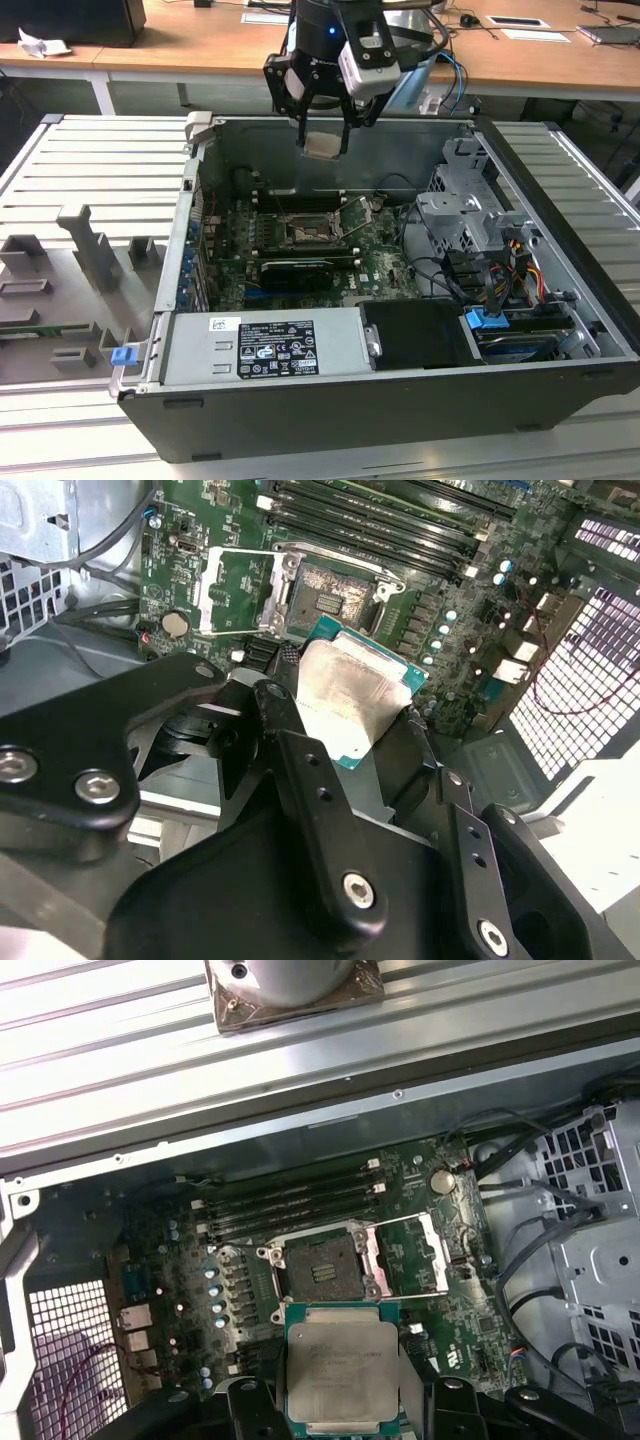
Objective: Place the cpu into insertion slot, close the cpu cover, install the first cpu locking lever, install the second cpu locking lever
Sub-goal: 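Place the cpu into insertion slot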
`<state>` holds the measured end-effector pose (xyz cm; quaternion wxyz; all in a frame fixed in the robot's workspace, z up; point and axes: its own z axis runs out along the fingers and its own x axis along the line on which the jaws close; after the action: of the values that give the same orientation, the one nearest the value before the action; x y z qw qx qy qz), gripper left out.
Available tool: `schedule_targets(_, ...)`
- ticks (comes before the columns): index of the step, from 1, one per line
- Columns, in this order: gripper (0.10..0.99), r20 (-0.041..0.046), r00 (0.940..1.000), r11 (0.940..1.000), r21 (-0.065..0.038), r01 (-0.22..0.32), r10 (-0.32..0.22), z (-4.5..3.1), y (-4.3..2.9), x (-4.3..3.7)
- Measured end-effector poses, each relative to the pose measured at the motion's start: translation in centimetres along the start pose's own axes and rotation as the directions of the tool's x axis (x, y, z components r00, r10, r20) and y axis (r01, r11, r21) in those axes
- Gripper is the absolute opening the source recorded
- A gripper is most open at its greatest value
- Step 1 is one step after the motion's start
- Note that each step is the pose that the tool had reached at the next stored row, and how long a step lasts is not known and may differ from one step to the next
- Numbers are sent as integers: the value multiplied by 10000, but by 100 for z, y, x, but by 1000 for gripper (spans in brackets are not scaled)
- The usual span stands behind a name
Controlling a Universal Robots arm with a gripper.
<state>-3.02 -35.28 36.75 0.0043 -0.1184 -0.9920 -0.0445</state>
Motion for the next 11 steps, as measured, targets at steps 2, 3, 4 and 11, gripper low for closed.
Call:
schedule_targets(2,541,9,10000,10000,-2,-96,96,4,0,0)
schedule_targets(3,541,11,9999,9999,-3,-126,126,6,-1,0)
schedule_targets(4,541,14,9999,9999,-4,-165,165,8,-1,0)
schedule_targets(11,541,51,9983,9983,-11,-587,587,32,-3,-1)
